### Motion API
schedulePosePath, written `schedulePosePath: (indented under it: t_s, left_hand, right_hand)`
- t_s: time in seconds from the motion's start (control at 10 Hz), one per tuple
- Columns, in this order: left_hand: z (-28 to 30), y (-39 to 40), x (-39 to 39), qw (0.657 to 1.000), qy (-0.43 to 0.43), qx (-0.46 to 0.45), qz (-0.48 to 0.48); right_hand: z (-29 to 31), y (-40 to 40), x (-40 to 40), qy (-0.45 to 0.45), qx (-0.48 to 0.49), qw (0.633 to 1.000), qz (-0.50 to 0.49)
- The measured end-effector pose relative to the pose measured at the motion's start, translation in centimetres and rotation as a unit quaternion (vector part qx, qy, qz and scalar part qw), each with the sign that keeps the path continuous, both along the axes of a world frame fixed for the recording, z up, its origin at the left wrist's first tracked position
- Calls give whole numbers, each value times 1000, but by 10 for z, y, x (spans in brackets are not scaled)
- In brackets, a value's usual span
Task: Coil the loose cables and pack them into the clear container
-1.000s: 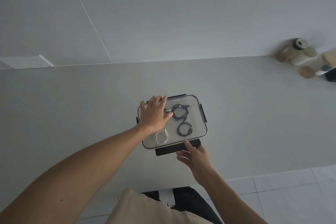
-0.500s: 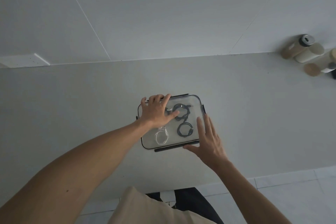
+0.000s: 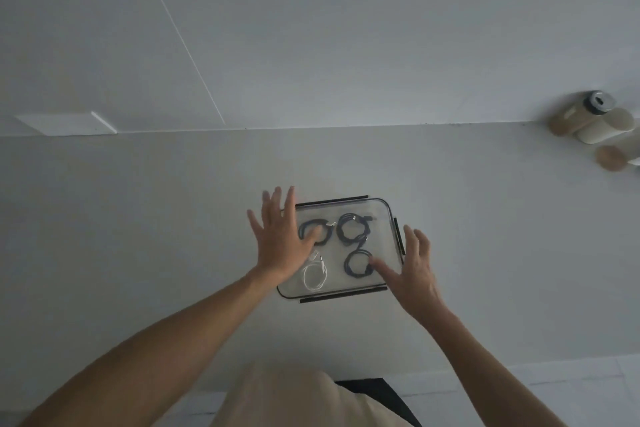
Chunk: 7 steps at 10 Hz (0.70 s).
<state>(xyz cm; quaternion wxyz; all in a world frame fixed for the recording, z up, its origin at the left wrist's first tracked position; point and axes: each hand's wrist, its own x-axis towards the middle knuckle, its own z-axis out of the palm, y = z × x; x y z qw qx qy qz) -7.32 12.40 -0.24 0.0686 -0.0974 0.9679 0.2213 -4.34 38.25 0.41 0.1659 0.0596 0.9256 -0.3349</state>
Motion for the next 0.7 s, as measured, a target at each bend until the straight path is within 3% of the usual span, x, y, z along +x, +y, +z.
schedulePosePath:
  t_s: [0.1,0.2,0.5,0.6,0.7]
  left_hand:
    - [-2,-7,39,983,-43,111,140]
    - [-4,-10,62,951,-93,236,179]
    - [-9,-30,1,942,-90,275,173]
    - [-4,-36,-18,943,-96,273,162]
    - [-2,-34,-21,963,-133,190,139]
  right_hand:
    - [-1,3,-21,-128,-102,980,-112]
    - [-6,-1,-20,-136,-131,972,-142]
    - [-5,-21,-56,-111,-160,964,-181]
    - [0,-29,-71,-116,-130,970,-171]
    - [9,-34,-79,-91,-42,984,-148]
